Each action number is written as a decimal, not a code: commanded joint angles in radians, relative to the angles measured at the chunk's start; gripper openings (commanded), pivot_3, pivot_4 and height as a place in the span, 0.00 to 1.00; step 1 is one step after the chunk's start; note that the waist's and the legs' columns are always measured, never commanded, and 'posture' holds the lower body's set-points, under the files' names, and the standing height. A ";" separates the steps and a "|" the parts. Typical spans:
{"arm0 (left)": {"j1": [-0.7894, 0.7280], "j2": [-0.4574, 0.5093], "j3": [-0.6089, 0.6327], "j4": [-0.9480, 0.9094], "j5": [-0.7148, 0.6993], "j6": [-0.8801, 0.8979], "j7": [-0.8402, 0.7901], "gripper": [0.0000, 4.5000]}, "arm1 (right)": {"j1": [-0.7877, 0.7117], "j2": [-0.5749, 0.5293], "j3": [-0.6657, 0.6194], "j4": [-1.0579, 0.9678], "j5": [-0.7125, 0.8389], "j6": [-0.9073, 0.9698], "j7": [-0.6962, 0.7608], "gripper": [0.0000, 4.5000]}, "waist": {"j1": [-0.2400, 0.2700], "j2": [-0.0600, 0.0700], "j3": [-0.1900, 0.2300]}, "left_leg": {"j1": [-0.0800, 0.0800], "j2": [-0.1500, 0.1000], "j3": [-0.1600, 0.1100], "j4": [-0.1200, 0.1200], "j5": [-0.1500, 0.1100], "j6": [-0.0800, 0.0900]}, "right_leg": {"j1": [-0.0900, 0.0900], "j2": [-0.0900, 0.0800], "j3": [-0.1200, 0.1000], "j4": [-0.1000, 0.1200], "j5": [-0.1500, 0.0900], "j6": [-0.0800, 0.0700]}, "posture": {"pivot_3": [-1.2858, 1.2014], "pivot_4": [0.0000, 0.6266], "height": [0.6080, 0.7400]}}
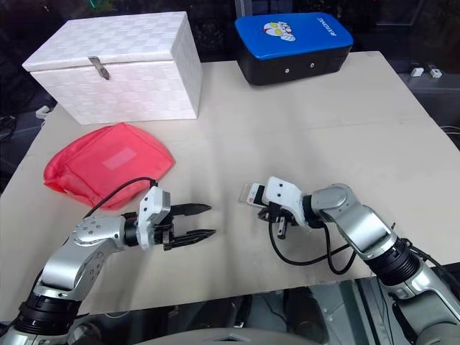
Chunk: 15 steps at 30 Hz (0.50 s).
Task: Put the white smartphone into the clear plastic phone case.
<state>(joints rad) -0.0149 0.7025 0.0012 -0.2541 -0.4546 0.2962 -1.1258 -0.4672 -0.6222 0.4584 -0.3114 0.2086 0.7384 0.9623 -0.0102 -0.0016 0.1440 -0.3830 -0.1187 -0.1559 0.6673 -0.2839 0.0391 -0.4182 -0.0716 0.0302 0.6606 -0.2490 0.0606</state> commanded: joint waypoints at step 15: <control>0.019 0.000 0.021 0.002 -0.005 -0.048 -0.004 0.69 | -0.128 0.077 0.015 0.116 -0.064 -0.076 -0.064 0.01 | 0.001 0.000 0.000 | 0.000 0.000 0.000 0.000 0.000 0.000 | 0.000 0.000 0.000 0.000 0.000 0.000 | 0.52 0.24 1.00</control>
<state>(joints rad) 0.0054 0.7017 0.0030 -0.2510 -0.4541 0.2709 -1.1276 -0.5874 -0.5557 0.4632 -0.2036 0.1626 0.6956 0.9023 -0.0088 -0.0017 0.1441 -0.3828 -0.1188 -0.1560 0.6671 -0.2838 0.0391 -0.4185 -0.0716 0.0298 0.6604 -0.2490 0.0605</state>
